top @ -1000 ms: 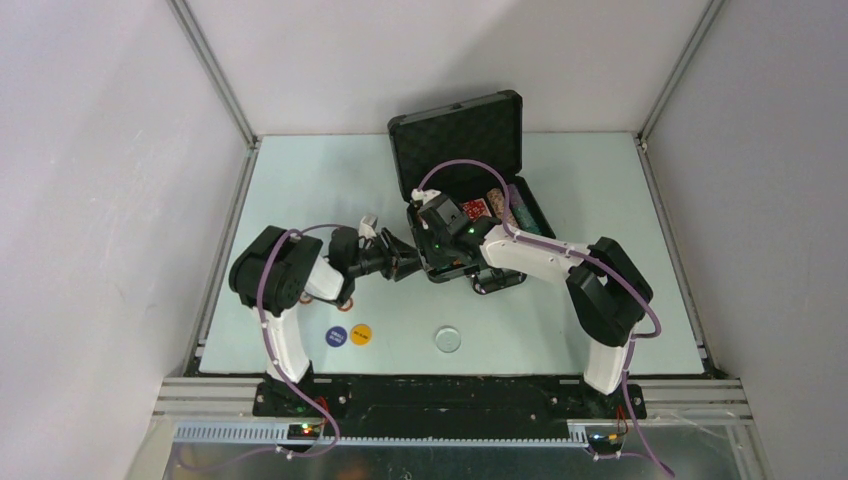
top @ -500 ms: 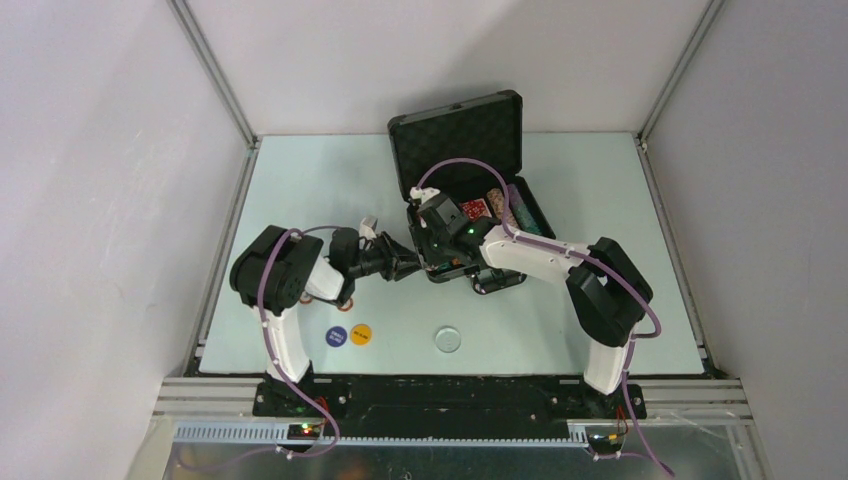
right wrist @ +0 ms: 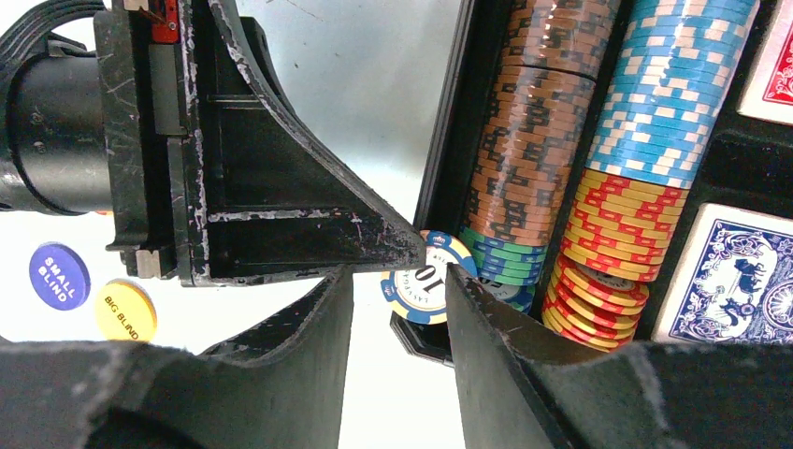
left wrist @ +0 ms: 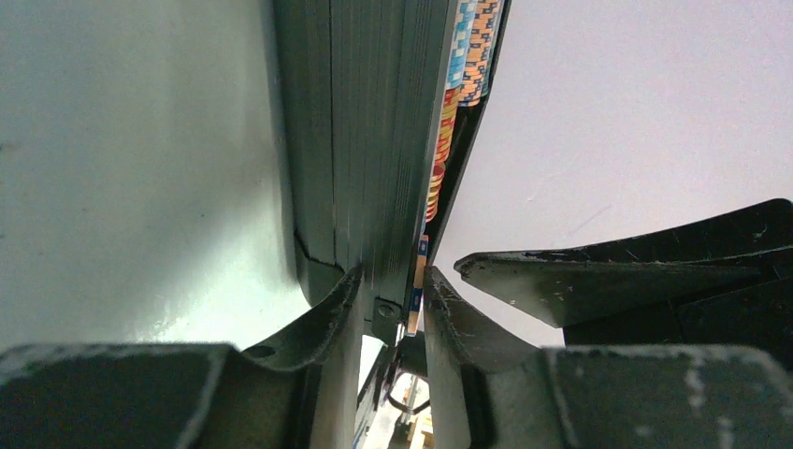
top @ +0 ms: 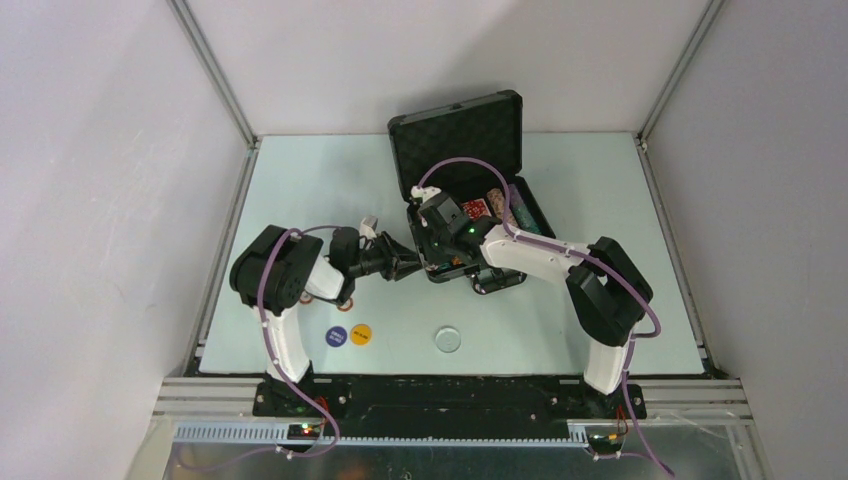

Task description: Pack up texas hold em set

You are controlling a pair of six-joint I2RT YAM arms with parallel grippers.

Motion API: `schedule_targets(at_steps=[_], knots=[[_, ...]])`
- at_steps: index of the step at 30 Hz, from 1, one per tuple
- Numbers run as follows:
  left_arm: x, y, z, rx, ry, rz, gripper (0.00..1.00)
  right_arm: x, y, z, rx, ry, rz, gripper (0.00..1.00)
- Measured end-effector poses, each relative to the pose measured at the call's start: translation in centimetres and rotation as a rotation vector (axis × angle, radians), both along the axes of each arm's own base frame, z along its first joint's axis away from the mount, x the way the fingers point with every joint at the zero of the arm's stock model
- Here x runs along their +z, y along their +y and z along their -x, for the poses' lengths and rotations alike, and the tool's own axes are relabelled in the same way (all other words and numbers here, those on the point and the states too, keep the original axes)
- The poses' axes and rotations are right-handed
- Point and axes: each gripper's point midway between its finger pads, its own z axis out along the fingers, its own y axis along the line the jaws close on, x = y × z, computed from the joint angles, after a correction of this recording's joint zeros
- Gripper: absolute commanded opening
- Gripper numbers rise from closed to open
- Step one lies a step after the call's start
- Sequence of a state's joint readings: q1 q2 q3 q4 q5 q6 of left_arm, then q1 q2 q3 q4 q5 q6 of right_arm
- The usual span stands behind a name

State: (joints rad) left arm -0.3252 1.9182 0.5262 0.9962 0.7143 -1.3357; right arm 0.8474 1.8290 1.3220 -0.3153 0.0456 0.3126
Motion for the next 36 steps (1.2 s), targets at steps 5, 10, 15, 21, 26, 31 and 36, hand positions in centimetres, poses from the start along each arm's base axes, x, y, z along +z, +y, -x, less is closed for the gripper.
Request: schedule_targets(at_steps=[5,10,15,21,26,31,36], knots=[[0.1,0.0,0.0,-0.003,-0.002,0.002,0.28,-0.6,-0.4,0.0,-0.011,0.004,0.006,0.39],[0.1,0.0,0.0,-0.004,-0.002,0.003,0.28,-1.5,-1.6,0.0,-0.056,0.015,0.008,0.36],[0.2,-0.1,0.0,-0.007,-0.005,0.005,0.28,-1.8,-2.8,0.2,-0.089,0.027,0.005,0.34],[0.2,-0.1,0.0,-0.008,-0.003,0.004,0.27,-1.7,-2.8,0.0,-0.101,0.028,-0.006,0.31],[0.2,-0.1,0.0,-0.008,-0.003,0.005,0.23,-1.6,-2.6,0.0,-0.1,0.035,-0.02,0.29],[0.5,-0.1,0.0,-0.008,-0.005,0.006,0.18,-1.6,-2.4,0.2,-0.093,0.044,-0.029,0.29],[0.6,-0.2,0.0,-0.008,-0.004,0.005,0.14,-1.6,-2.3,0.2,-0.093,0.043,-0.032,0.28]])
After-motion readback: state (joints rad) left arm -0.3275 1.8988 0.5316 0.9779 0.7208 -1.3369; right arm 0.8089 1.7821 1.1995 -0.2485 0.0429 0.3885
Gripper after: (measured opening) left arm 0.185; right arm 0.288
